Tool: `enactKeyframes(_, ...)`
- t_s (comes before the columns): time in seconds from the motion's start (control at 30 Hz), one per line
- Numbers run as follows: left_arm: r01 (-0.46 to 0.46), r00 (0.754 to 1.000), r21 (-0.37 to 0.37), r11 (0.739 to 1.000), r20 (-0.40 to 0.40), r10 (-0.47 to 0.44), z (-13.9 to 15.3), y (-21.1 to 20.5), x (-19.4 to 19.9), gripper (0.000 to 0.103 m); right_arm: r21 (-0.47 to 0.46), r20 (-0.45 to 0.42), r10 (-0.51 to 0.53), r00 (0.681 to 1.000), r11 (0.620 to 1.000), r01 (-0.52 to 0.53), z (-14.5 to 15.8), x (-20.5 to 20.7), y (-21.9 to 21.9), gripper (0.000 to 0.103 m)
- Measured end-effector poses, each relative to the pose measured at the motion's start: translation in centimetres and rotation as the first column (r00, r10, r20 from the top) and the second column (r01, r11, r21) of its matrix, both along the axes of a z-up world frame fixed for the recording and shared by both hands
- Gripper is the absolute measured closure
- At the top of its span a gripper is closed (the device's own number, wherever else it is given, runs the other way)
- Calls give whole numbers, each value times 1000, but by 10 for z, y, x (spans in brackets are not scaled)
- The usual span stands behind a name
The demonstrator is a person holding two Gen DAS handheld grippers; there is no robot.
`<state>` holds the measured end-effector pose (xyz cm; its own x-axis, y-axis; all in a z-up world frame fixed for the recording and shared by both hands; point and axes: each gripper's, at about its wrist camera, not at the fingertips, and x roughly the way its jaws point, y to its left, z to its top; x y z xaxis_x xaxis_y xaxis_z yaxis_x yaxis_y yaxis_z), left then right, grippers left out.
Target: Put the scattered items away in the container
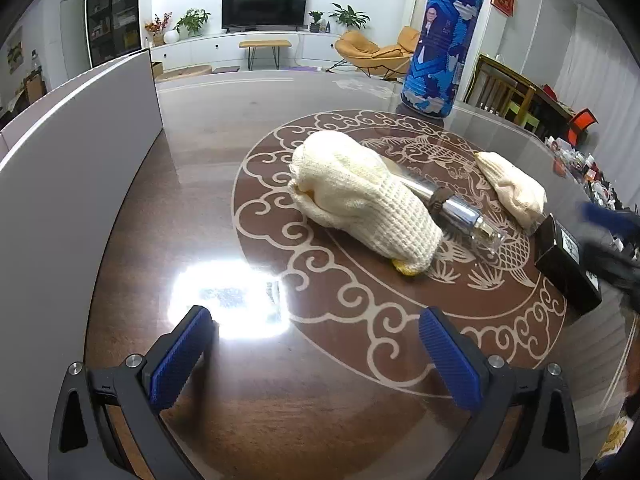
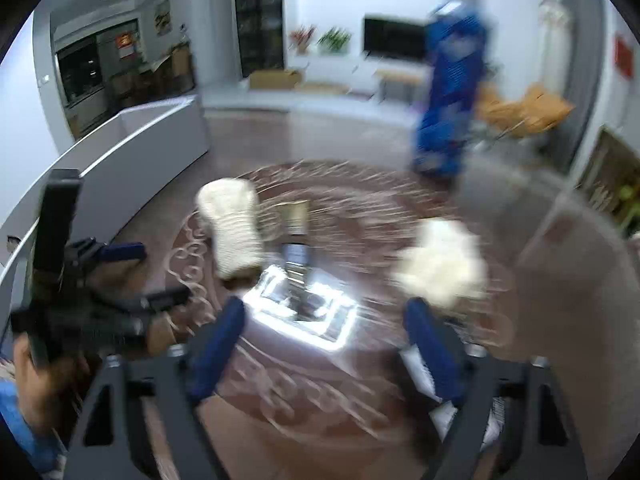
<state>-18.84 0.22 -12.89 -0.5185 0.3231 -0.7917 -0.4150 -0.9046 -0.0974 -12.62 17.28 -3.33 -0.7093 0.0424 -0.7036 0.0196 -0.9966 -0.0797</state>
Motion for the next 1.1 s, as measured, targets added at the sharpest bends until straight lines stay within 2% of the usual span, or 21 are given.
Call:
enactKeyframes(0.03, 3, 1000, -7, 1000, -1, -3, 0, 2, 1, 0, 34, -23, -26, 999, 999, 27, 10, 21, 9, 0)
enactKeyframes(0.1, 11, 1000, -26, 1000, -3, -11, -1, 5, 8, 0, 61, -17, -37, 999, 997, 38, 30, 85, 13, 0)
enactKeyframes(0.13, 16, 1000, -37, 999, -4, -16, -1, 7, 12, 0, 70, 0, -34, 999, 997, 33, 29, 102, 19, 0)
enactKeyframes(0.27, 27, 999, -107, 994, -16, -28, -4, 18, 28, 0, 68, 89, -30, 996, 997, 24, 4, 139, 44, 0)
enactKeyframes(0.33, 18, 1000, -105, 994, -13, -19, -4, 17, 31, 0, 53, 109, -36, 993, 998, 30, -8, 146, 52, 0)
enactKeyframes(0.43, -2, 1000, -104, 995, -12, 0, -4, 18, 31, 0, 32, 138, -57, 989, 998, 53, -26, 140, 63, 0)
enactKeyframes(0.63, -56, 998, -105, 993, -13, 55, -5, 23, 26, 0, -63, 174, -94, 980, 992, 107, -22, 114, 91, 0)
enactKeyframes(0.83, -60, 998, -105, 993, -12, 59, -5, 37, 14, 0, -56, 173, -51, 984, 997, 61, -22, 82, 94, 0)
enactKeyframes(1.1, -63, 998, -103, 993, -13, 62, -6, 45, 1, 0, -52, 170, -51, 984, 997, 60, -17, 58, 83, 0)
